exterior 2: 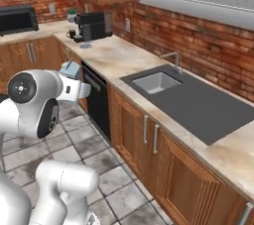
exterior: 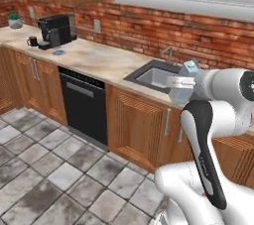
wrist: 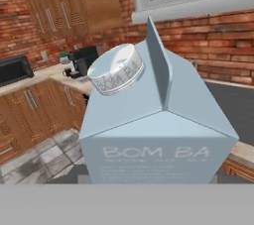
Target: Take a sugar cube from the saucer and place it inside the coffee. Then, grab milk from the fridge and place it next to the coffee on the counter to sweeten the coffee.
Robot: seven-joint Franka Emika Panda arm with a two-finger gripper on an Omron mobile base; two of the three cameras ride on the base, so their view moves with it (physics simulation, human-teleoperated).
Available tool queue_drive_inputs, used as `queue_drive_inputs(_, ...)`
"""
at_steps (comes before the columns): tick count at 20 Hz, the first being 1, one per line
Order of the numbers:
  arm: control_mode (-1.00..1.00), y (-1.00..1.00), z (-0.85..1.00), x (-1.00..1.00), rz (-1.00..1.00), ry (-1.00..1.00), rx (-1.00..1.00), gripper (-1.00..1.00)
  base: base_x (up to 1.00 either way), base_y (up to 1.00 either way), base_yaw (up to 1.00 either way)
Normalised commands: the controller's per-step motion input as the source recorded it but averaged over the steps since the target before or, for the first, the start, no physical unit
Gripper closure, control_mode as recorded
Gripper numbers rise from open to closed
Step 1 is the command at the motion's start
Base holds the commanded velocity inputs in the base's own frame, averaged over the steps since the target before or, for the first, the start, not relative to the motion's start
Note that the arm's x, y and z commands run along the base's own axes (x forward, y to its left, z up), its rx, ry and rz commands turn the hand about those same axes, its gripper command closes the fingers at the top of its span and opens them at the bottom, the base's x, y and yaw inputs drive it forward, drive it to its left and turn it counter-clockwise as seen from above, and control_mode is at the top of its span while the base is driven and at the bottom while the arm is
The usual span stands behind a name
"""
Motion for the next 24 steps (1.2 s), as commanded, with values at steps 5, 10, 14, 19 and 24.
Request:
queue_drive_inputs(5, 1.00, 0.00, 0.00, 0.00, 0.00, 0.00, 0.00, 1.00, 1.00, 1.00, 0.09)
queue_drive_inputs(10, 1.00, 0.00, 0.00, 0.00, 0.00, 0.00, 0.00, 1.00, 1.00, 1.00, 0.07)
queue_drive_inputs(14, 1.00, 0.00, 0.00, 0.00, 0.00, 0.00, 0.00, 1.00, 1.00, 1.00, 0.03)
queue_drive_inputs(19, 1.00, 0.00, 0.00, 0.00, 0.00, 0.00, 0.00, 1.00, 1.00, 1.00, 0.00)
queue_drive_inputs(24, 1.00, 0.00, 0.00, 0.00, 0.00, 0.00, 0.00, 1.00, 1.00, 0.98, 0.00)
